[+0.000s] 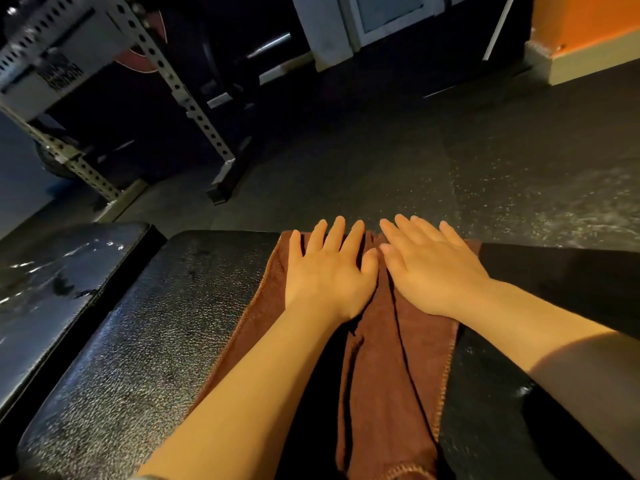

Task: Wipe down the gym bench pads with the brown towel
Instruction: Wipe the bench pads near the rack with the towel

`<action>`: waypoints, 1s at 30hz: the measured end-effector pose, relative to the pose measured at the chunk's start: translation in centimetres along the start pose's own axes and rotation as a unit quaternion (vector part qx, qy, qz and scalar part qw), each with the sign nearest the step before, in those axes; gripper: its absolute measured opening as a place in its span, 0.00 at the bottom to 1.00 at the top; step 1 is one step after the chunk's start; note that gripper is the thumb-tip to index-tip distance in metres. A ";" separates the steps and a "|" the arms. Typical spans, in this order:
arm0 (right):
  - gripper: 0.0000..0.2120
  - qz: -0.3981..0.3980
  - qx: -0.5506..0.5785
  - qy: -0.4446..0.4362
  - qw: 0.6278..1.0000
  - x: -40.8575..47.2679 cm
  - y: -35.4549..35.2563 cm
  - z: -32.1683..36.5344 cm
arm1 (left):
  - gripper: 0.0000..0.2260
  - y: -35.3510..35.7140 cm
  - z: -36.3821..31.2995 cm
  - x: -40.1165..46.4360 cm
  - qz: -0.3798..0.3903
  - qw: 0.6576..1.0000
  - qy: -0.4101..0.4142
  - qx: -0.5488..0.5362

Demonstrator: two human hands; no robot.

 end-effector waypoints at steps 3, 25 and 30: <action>0.26 0.000 -0.015 -0.019 1.000 -2.8 0.1 -0.6 | 0.26 0.2 -1.0 -2.0 0.010 1.000 0.020 0.005; 0.32 0.028 -0.019 -0.090 0.995 -12.6 0.7 -4.9 | 0.32 2.4 -8.8 -11.9 0.016 0.997 0.070 -0.001; 0.39 -0.002 -0.037 -0.062 0.997 -10.0 0.1 -7.6 | 0.34 2.6 -10.6 -7.5 0.011 0.996 0.085 0.009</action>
Point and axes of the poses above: each hand's wrist, its own x-axis towards the middle knuckle, its own y-axis out of the palm, z = x × y, the point moved 2 cm from there along x, towards the middle knuckle, and after that the axes turned 7 degrees about y, right-handed, at the moved point
